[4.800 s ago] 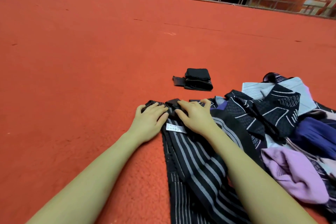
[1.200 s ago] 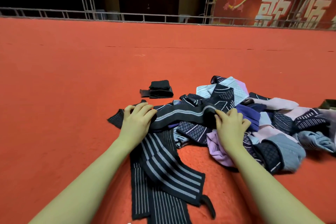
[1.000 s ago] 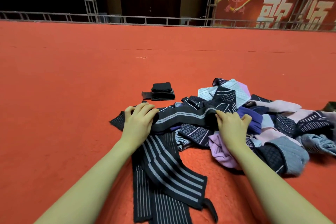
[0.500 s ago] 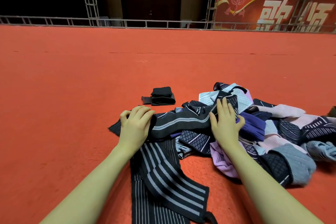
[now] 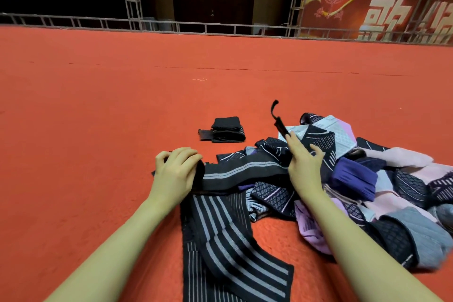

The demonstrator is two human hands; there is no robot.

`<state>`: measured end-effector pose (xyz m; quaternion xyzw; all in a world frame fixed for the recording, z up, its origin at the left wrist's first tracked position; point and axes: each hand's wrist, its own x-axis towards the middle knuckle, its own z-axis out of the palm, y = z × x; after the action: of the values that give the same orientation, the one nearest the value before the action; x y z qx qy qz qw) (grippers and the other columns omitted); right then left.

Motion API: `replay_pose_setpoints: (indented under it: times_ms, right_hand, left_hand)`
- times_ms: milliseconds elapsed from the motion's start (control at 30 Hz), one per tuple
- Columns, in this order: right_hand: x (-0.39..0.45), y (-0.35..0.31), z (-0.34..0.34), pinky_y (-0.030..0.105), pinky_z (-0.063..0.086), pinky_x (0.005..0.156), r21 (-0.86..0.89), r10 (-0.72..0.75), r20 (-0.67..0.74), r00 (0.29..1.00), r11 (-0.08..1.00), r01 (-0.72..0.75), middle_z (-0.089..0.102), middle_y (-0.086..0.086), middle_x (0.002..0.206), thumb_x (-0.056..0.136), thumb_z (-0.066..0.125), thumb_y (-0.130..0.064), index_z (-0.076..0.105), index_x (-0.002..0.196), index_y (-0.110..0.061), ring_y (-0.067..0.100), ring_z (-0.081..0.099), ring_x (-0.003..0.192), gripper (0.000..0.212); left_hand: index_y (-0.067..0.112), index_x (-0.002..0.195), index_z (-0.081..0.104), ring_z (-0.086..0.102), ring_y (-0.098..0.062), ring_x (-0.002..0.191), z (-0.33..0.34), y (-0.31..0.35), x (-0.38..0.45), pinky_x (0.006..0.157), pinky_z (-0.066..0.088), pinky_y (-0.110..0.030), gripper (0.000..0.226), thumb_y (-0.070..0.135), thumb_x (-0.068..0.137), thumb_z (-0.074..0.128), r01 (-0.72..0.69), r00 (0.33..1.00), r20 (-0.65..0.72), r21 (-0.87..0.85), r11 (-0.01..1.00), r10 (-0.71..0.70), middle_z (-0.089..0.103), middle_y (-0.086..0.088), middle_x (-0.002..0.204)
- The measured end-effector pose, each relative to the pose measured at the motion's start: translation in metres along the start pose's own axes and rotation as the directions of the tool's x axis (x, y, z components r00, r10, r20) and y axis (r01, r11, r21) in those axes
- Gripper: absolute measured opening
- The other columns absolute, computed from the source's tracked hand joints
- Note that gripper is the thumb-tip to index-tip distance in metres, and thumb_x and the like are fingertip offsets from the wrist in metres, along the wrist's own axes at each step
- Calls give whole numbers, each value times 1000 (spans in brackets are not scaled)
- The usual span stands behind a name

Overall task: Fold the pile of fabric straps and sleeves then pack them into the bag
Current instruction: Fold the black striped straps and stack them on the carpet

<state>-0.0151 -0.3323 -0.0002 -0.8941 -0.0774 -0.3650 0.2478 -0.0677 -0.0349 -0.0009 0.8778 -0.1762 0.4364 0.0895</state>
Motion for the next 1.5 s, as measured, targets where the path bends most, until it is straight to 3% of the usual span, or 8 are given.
replay_pose_setpoints:
  times_ms: [167,333,433,533,633,800,1300,1500]
  right_hand:
    - [-14,-30,3,33,29,98,62,-347,0,938,936,346,59,17,129,60,35,13,63,120,-2,13,51,115,68]
    - [-27,-71,9,37,33,100,95,-627,25,779,777,622,61,16,127,76,34,6,60,119,-11,17,55,110,53]
    - [-29,-82,12,39,37,98,103,-702,50,711,711,695,60,17,127,80,40,4,63,116,-11,22,61,105,45]
    - [-33,-86,11,35,36,99,86,-703,55,709,711,698,60,14,129,83,41,3,58,122,-14,20,60,103,46]
    - [-37,-81,5,34,30,101,-72,-627,73,775,772,631,59,2,132,90,45,-13,46,134,-21,15,59,110,45]
    - [-40,-59,8,41,27,96,-273,-433,113,894,852,447,62,4,128,90,43,-37,66,119,-23,24,62,109,40]
    - [-39,-88,31,39,22,94,-100,-476,377,795,832,546,66,-3,122,101,20,-49,71,107,-29,22,56,115,55]
    - [-46,-90,37,32,20,92,21,-443,295,846,889,458,66,-1,122,91,42,-35,72,102,-24,11,43,121,35]
  left_hand:
    - [15,102,71,67,-22,86,-12,-11,-31,81,34,-33,48,42,86,34,112,933,339,40,993,-119,72,0,94]
    - [14,142,37,39,-28,122,-17,4,-18,95,31,-38,69,45,84,58,98,992,79,6,995,-98,38,-13,142]
    - [15,122,62,55,-22,113,-15,7,-6,90,29,-35,45,37,84,49,-58,995,75,-11,998,59,59,-7,127]
    - [16,94,74,69,-17,87,-10,4,-11,84,31,-33,30,27,85,48,-112,988,99,-32,993,115,74,2,94]
    - [15,95,75,71,-17,84,-11,-1,-15,87,32,-32,29,24,87,49,13,997,71,-91,996,-6,74,1,94]
    - [13,99,75,71,-19,88,-21,-12,-11,91,30,-32,31,23,87,48,79,996,42,-118,990,-74,74,-3,100]
    - [13,94,76,71,-22,86,-19,-78,-56,85,41,-35,37,13,80,41,-111,956,282,92,990,81,73,-5,103]
    - [14,89,76,71,-20,82,-15,-73,-78,78,44,-32,37,16,80,41,-66,949,314,149,987,16,74,-5,97]
